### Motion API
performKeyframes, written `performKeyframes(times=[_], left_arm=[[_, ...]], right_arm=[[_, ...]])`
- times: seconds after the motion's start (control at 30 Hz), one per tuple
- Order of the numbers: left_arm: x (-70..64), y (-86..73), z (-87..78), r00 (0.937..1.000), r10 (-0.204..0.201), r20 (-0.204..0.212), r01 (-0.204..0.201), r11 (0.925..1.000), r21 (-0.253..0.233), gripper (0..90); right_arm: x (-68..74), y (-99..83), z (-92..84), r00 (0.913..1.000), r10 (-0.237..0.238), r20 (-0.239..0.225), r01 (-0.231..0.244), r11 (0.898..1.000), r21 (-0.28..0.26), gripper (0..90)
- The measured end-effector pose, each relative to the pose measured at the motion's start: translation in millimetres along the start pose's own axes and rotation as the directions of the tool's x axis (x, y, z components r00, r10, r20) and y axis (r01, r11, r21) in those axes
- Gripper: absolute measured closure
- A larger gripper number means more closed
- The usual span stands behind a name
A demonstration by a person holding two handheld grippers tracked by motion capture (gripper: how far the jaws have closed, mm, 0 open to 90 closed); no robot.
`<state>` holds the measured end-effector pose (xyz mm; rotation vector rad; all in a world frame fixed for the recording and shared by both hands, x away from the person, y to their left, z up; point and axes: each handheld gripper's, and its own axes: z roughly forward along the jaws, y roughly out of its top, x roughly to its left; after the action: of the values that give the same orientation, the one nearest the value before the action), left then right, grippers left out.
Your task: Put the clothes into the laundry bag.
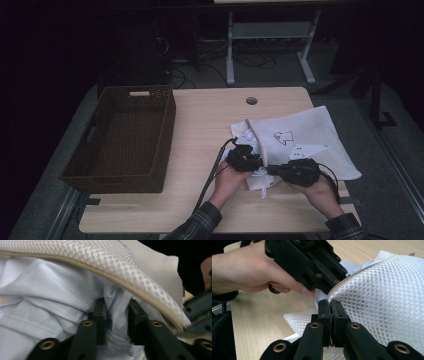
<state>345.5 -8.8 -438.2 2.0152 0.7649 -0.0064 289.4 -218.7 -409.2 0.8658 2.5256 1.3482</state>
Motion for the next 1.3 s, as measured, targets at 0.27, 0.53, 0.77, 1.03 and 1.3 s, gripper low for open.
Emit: performKeyframes(times=[0.27,0.53,0.77,1.03,1.3], left_arm=[[8.8,8.4,-43.3,0.9902,0.113,-0.082,-0.110,0.9933,0.035,42.6],[74.6,24.2,-45.6,0.9631,0.084,-0.256,-0.069,0.9955,0.065,41.7],[124.8,28.3,-10.5,0.9595,0.038,-0.279,-0.014,0.9963,0.085,42.4],[141.4,32.4,14.9,0.9529,0.076,-0.294,-0.040,0.9910,0.128,51.7],[136.8,26.7,2.6,0.9371,0.082,-0.339,-0.037,0.9899,0.137,85.8]], right_arm=[[-2.9,-2.6,-2.7,0.9999,0.004,0.011,-0.004,1.000,0.002,87.2],[-4.7,-4.2,-2.7,0.9999,0.003,0.016,-0.003,1.000,0.013,87.1],[-5.0,-5.6,-2.9,0.9999,0.003,0.010,-0.004,1.000,0.017,86.9],[-6.6,-6.5,-2.6,1.0000,0.001,0.003,-0.001,1.000,0.019,86.9],[-7.1,-6.9,-2.8,0.9999,-0.007,0.011,0.006,1.000,0.022,86.7]])
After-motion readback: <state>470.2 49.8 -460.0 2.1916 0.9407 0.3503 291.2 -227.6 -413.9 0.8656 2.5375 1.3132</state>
